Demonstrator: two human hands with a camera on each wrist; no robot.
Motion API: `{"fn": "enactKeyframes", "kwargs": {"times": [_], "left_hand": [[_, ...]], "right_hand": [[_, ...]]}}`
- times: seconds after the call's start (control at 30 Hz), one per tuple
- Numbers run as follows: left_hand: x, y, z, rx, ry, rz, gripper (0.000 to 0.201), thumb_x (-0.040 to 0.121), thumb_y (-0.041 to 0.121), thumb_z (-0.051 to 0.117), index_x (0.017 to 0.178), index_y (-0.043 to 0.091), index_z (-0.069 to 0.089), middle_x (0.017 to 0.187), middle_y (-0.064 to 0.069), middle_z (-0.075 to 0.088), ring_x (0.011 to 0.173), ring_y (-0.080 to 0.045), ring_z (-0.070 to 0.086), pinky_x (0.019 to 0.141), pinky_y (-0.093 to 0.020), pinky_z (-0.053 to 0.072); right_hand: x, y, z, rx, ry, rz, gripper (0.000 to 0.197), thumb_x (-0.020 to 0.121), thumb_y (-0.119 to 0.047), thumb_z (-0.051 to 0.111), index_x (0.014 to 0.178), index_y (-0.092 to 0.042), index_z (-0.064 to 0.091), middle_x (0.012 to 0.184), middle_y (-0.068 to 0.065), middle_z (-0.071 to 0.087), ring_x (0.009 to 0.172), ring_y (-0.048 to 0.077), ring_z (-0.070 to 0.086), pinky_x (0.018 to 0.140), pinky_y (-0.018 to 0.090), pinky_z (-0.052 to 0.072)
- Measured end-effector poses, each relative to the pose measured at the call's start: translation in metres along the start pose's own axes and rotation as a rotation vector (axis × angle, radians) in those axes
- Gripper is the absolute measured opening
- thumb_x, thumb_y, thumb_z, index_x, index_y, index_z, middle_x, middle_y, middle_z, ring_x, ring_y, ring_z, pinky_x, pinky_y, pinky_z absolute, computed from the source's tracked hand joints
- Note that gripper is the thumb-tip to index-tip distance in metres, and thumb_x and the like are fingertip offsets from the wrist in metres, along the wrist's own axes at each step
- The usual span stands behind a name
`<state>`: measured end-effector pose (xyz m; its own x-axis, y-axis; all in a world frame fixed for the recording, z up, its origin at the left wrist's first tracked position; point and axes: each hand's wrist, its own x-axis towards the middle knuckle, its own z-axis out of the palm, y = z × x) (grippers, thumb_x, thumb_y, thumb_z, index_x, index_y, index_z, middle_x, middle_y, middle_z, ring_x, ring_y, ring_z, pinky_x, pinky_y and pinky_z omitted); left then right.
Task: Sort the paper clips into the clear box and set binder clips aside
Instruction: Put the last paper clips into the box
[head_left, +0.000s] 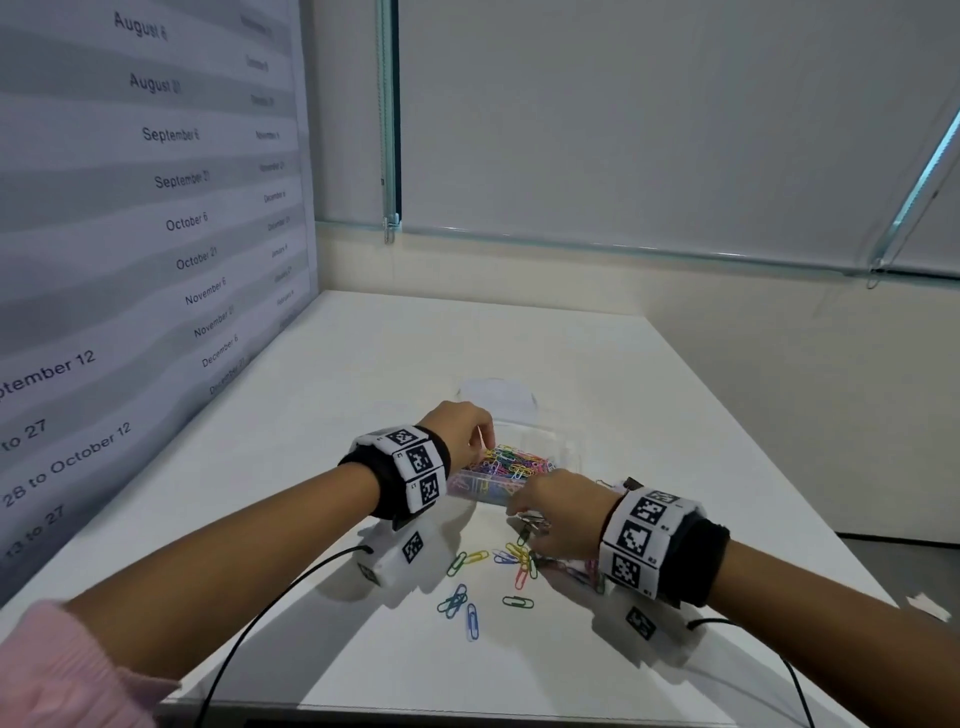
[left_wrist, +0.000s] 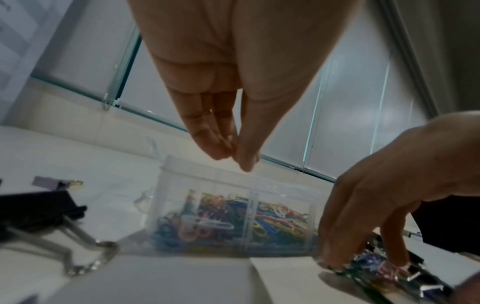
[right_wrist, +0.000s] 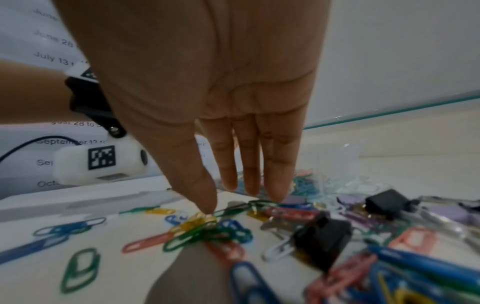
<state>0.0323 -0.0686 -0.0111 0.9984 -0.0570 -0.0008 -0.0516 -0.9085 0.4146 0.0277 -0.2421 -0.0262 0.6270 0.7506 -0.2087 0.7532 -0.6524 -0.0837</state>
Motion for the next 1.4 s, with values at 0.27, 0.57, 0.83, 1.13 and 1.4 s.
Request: {"fn": "enactKeyframes", "kwargs": {"times": [0.27, 0.57, 0.83, 1.13, 1.4], "left_hand": [[-0.021, -0.002, -0.004, 0.047, -0.009, 0.080, 0.019, 0.088, 0.008, 0.054, 0.100, 0.014, 0.067, 0.104, -0.004, 0.068, 0.078, -0.012, 0.052, 0.072, -0.019, 0.041], [-0.072, -0.003, 0.014, 0.195, -0.478, 0.054, 0.071, 0.063, 0.045, 0.081, 0.123, 0.024, 0.048, 0.116, 0.001, 0.055, 0.084, -0.010, 0.046, 0.074, -0.022, 0.038], [-0.079, 0.002, 0.025, 0.126, -0.438, 0.091, 0.058, 0.072, 0.030, 0.078, 0.123, 0.019, 0.052, 0.120, -0.001, 0.057, 0.063, 0.004, 0.040, 0.058, -0.011, 0.035], [-0.070, 0.014, 0.038, 0.075, -0.323, 0.064, 0.040, 0.075, 0.023, 0.074, 0.112, 0.017, 0.061, 0.116, -0.001, 0.064, 0.105, -0.018, 0.059, 0.078, -0.021, 0.042], [-0.077, 0.021, 0.039, 0.139, -0.305, 0.009, 0.065, 0.060, 0.054, 0.077, 0.108, 0.016, 0.055, 0.103, 0.002, 0.056, 0.092, -0.017, 0.056, 0.077, -0.033, 0.051]], "right_hand": [[0.001, -0.012, 0.005, 0.174, -0.032, -0.103, 0.029, 0.081, -0.002, 0.056, 0.104, -0.012, 0.070, 0.103, 0.005, 0.070, 0.092, 0.020, 0.064, 0.074, 0.019, 0.041], [-0.006, -0.003, 0.008, 0.110, -0.050, -0.062, 0.036, 0.077, -0.026, 0.071, 0.112, -0.017, 0.065, 0.109, 0.002, 0.065, 0.093, 0.016, 0.056, 0.078, 0.021, 0.040], [-0.015, -0.001, 0.003, 0.122, -0.092, -0.032, 0.048, 0.072, -0.022, 0.074, 0.118, -0.022, 0.061, 0.104, -0.003, 0.054, 0.083, 0.007, 0.043, 0.074, 0.019, 0.034], [-0.001, -0.012, 0.010, 0.192, -0.049, 0.001, 0.029, 0.075, -0.019, 0.072, 0.101, -0.009, 0.066, 0.100, 0.009, 0.068, 0.080, 0.018, 0.055, 0.070, 0.023, 0.040], [0.007, -0.001, 0.003, 0.247, -0.049, 0.042, 0.006, 0.073, -0.010, 0.071, 0.079, -0.010, 0.071, 0.066, -0.004, 0.061, 0.057, 0.004, 0.053, 0.055, 0.012, 0.042]]}}
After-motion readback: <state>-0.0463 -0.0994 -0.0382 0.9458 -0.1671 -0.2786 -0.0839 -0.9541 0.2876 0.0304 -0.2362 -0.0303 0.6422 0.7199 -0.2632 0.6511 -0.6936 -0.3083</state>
